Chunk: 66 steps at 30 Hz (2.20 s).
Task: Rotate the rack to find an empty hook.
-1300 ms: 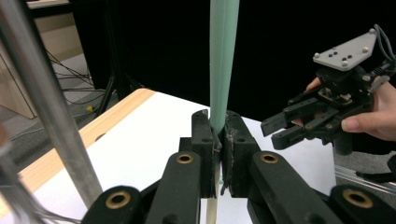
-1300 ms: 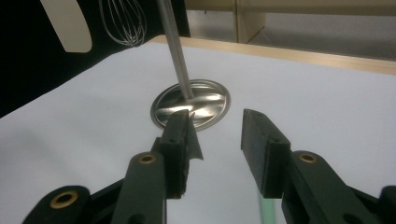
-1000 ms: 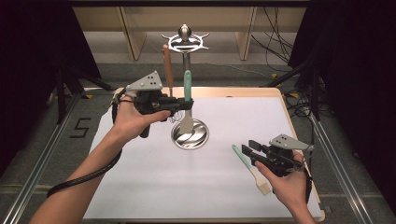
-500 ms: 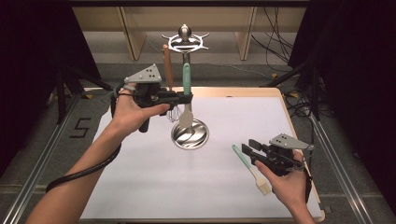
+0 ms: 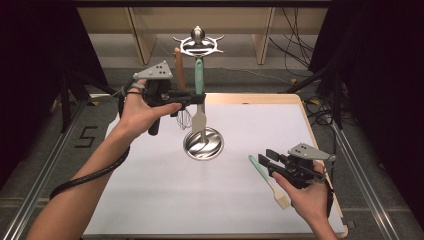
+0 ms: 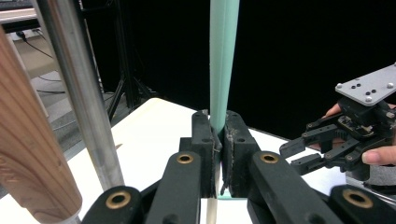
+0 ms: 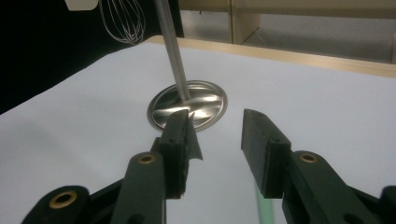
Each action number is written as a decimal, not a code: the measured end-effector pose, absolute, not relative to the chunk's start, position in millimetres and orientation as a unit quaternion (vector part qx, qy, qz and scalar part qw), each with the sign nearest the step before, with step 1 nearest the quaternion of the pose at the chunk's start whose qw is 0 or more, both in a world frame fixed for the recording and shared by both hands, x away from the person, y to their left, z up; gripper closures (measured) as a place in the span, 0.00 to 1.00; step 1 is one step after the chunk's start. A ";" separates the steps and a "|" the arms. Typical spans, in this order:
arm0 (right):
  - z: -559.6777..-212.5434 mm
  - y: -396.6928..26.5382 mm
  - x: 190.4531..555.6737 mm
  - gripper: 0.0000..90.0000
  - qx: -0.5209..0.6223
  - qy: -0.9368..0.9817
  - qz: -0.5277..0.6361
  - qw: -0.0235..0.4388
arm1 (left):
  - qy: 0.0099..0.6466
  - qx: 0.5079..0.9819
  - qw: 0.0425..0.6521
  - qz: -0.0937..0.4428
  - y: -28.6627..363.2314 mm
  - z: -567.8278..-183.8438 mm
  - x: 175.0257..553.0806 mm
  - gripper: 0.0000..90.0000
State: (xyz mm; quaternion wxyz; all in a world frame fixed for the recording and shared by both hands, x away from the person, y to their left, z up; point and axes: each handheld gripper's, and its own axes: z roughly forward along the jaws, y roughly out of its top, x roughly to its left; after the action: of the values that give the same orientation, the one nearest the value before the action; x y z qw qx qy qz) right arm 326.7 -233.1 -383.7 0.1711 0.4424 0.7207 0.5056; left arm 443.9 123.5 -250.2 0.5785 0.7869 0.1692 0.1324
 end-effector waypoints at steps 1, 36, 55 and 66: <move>-383.5 -233.4 326.7 0.69 0.442 0.721 0.505 0.171 | 0.174 0.787 0.578 0.130 123.5 -250.3 443.8 0.94; -385.0 -229.8 328.1 0.69 0.438 0.721 0.509 0.172 | 0.239 0.768 0.589 0.077 121.1 -257.9 453.7 0.93; -391.8 -233.3 329.2 0.67 0.447 0.724 0.495 0.175 | 0.248 0.734 0.605 0.184 149.9 -263.4 412.0 0.66; -396.6 -239.3 322.1 0.67 0.459 0.726 0.480 0.178 | 0.276 0.717 0.607 0.205 157.7 -251.1 400.3 0.93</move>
State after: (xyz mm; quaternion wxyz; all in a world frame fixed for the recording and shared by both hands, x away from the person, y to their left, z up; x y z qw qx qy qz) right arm 322.1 -239.3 -396.6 0.1782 0.4593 0.7261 0.4797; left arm 400.3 157.7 -251.1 0.6067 0.7168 0.2757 0.2052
